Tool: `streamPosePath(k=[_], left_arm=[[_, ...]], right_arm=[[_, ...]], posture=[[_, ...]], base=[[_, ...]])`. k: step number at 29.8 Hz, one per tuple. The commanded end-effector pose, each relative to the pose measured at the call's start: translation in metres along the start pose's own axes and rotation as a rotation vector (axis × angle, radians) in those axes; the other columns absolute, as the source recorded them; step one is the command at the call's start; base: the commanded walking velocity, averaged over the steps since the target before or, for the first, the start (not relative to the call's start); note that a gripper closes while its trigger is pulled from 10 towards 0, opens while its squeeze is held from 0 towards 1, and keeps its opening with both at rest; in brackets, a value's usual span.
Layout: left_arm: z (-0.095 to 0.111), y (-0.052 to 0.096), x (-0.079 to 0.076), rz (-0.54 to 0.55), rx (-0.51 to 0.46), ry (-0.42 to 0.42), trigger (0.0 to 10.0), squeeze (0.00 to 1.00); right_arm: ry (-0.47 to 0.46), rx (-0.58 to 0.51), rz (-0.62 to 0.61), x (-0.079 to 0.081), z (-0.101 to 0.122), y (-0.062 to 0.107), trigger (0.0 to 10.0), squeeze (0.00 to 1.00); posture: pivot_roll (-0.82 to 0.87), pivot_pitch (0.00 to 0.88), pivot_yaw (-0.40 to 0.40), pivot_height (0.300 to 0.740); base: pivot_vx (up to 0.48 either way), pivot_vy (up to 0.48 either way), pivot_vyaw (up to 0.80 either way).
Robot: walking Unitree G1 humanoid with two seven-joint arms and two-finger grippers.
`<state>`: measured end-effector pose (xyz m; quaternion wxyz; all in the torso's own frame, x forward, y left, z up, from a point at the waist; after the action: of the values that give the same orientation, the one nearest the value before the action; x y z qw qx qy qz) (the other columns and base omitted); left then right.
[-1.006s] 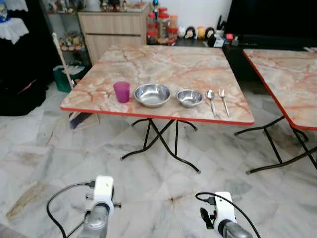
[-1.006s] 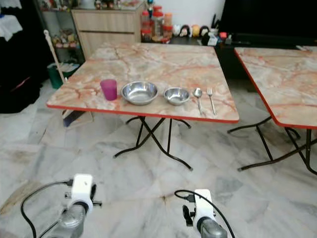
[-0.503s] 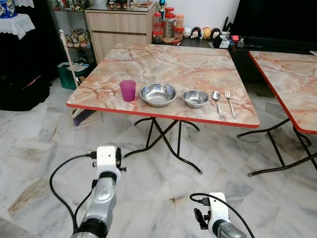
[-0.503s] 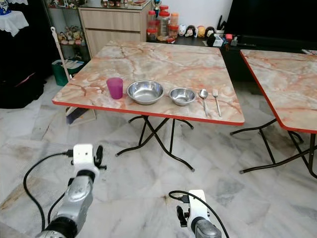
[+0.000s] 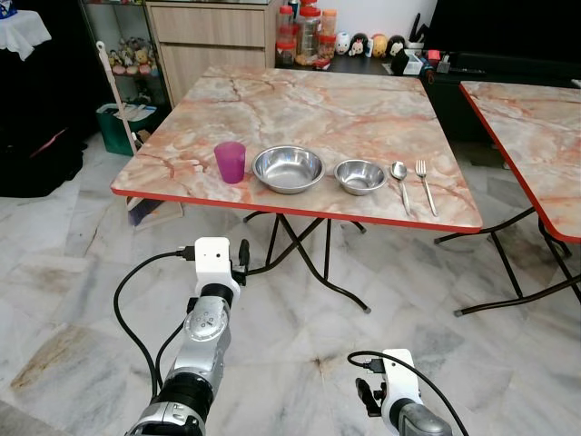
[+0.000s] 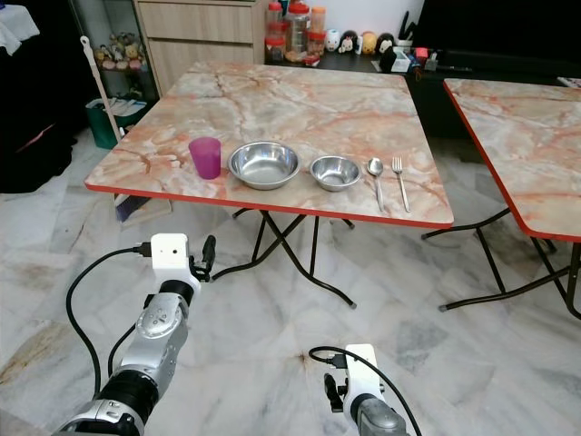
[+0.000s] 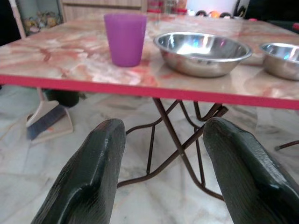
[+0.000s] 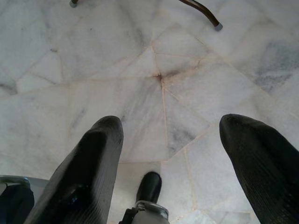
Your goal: Setting the table
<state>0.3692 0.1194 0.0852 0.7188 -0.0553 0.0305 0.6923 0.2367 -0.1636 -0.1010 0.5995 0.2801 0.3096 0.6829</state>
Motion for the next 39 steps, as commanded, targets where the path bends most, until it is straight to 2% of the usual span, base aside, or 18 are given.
streamPosePath(k=[1,3,5,9,16,18,27,31,39], left_arm=[[0.008,-0.002,-0.001,-0.004,-0.023,0.029,10.0,0.00],[0.015,-0.003,0.001,0.003,-0.059,0.102,10.0,0.00],[0.015,-0.003,0.002,0.003,-0.047,0.120,10.0,0.00],[0.022,-0.003,0.009,0.027,-0.079,0.120,10.0,0.00],[0.020,0.000,0.010,0.020,-0.075,0.119,10.0,0.00],[0.020,0.000,0.009,0.011,-0.073,0.118,10.0,0.00],[0.019,0.003,0.004,-0.007,-0.077,0.121,10.0,0.00],[0.017,0.004,0.004,-0.016,-0.068,0.111,10.0,0.00],[0.020,0.003,0.001,-0.029,-0.075,0.114,10.0,0.00]], right_arm=[[-0.006,-0.003,-0.010,-0.002,0.002,0.000,10.0,0.00],[0.000,0.004,-0.011,-0.002,0.001,0.000,10.0,0.00],[0.013,0.018,-0.006,-0.001,-0.002,0.000,10.0,0.00],[0.013,0.012,-0.008,0.000,0.000,0.000,10.0,0.00],[0.019,0.019,-0.028,-0.004,-0.003,0.000,10.0,0.00],[0.053,0.046,-0.028,-0.005,-0.008,0.001,10.0,0.00],[0.053,0.038,-0.035,-0.007,-0.007,0.002,10.0,0.00],[0.109,0.063,-0.017,-0.003,-0.011,0.001,10.0,0.00],[0.067,0.051,-0.006,0.000,-0.010,0.001,10.0,0.00]], posture=[[0.04,0.000,-0.052,0.732],[0.04,0.000,-0.052,0.732],[0.04,0.000,-0.053,0.732],[0.04,0.000,-0.050,0.732],[0.04,0.000,-0.048,0.732],[0.04,0.000,-0.048,0.732],[0.02,0.000,-0.044,0.732],[0.03,0.000,-0.042,0.732],[0.03,0.000,-0.041,0.732]], base=[[0.000,0.000,0.00],[0.000,0.000,0.00],[0.000,0.000,0.00],[0.149,0.000,-0.27],[0.335,0.000,0.00],[0.354,0.000,0.00],[0.366,0.000,0.00],[0.395,0.000,0.00],[0.405,0.000,0.00]])
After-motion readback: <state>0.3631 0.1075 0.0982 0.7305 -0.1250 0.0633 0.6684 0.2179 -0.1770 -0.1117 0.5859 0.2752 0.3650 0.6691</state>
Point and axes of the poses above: a point about 5 cm out from each wrist's last joint towards the gripper, its own y axis pointing back from the gripper into the wrist, its own z axis along the axis of the wrist's last joint, x = y × z, the point moved 4 cm from there along -y, pointing out of the wrist towards the gripper, and after that the axes turned 5 degrees about y, right-handed, at the moved point
